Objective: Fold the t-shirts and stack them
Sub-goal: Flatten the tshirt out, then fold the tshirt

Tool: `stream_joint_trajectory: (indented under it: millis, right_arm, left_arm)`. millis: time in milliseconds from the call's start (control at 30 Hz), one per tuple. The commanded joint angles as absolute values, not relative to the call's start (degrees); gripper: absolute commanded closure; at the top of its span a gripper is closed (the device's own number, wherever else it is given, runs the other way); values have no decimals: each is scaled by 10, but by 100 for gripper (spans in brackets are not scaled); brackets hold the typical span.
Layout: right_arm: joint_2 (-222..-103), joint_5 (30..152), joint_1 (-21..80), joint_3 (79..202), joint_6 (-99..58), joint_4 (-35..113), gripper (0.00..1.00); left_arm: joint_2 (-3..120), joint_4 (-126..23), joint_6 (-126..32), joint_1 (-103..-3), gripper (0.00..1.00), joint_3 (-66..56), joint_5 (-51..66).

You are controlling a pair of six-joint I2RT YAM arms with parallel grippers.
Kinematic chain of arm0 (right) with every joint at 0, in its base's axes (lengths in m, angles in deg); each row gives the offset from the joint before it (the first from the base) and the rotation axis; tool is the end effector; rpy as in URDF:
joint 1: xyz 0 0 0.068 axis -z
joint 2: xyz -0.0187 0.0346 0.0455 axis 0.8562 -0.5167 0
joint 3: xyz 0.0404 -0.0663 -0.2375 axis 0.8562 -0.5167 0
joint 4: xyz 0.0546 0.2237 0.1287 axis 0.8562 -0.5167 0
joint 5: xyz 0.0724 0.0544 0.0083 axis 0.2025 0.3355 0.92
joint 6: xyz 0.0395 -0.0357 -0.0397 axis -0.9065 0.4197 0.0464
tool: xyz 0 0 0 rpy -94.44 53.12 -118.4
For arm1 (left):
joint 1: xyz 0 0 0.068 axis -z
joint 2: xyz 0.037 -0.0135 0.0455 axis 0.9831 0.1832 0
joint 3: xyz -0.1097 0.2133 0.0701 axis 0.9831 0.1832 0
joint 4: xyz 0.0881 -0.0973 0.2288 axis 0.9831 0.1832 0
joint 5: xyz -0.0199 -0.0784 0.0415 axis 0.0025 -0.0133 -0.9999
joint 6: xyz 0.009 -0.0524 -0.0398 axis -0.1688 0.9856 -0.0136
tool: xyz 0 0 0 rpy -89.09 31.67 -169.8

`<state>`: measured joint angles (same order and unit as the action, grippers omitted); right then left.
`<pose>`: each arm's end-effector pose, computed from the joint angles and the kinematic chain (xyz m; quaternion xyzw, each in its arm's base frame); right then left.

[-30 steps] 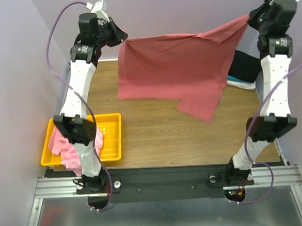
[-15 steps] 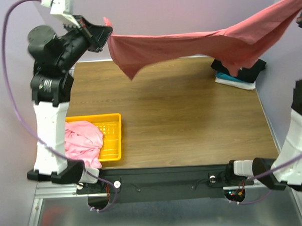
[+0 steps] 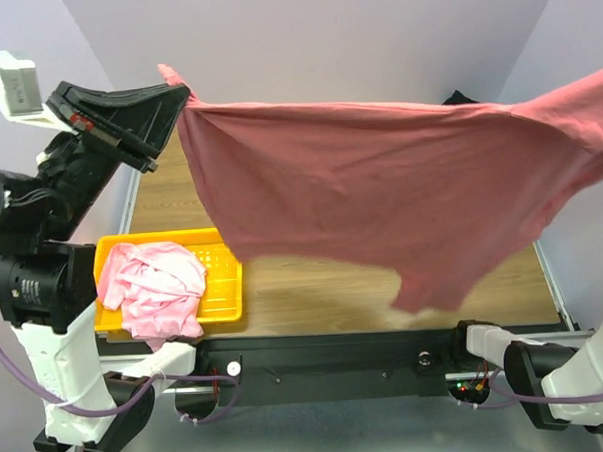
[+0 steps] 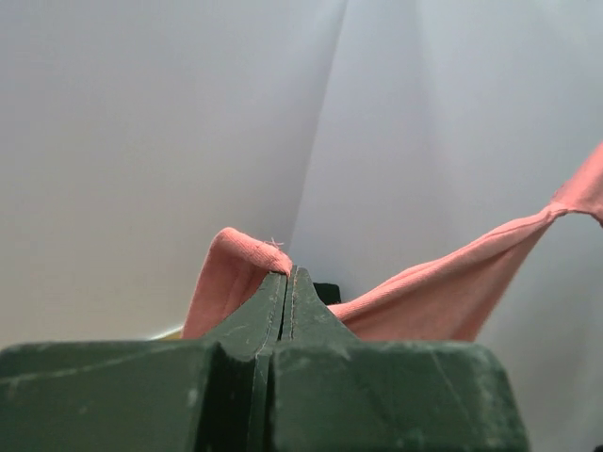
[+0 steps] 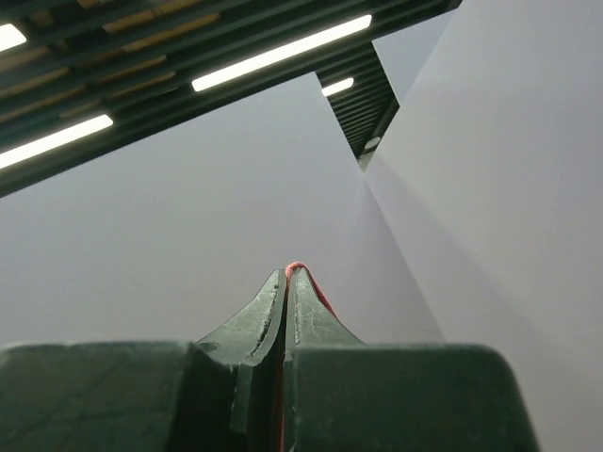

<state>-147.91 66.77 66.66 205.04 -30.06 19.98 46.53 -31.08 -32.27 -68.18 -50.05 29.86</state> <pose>0.0063 -0.0159 0.6890 0.1963 0.2707 0.0251 0.9421 0.1003 -0.0474 0.6327 0.1762 0.4691 -0.3893 0.7729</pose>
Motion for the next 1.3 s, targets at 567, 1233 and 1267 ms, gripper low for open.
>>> stream_joint_trajectory:
  millis: [567, 1233, 1267]
  right_arm:
    - [-1717, 755, 666, 1630, -355, 305, 100]
    - [-1986, 868, 665, 1631, -347, 305, 100]
    - [-1980, 867, 665, 1622, -347, 296, 100]
  left_arm:
    - [801, -279, -404, -676, 100, -278, 219]
    - [1108, -206, -405, -677, 100, -445, 88]
    - [1107, -203, -405, -677, 100, -446, 70]
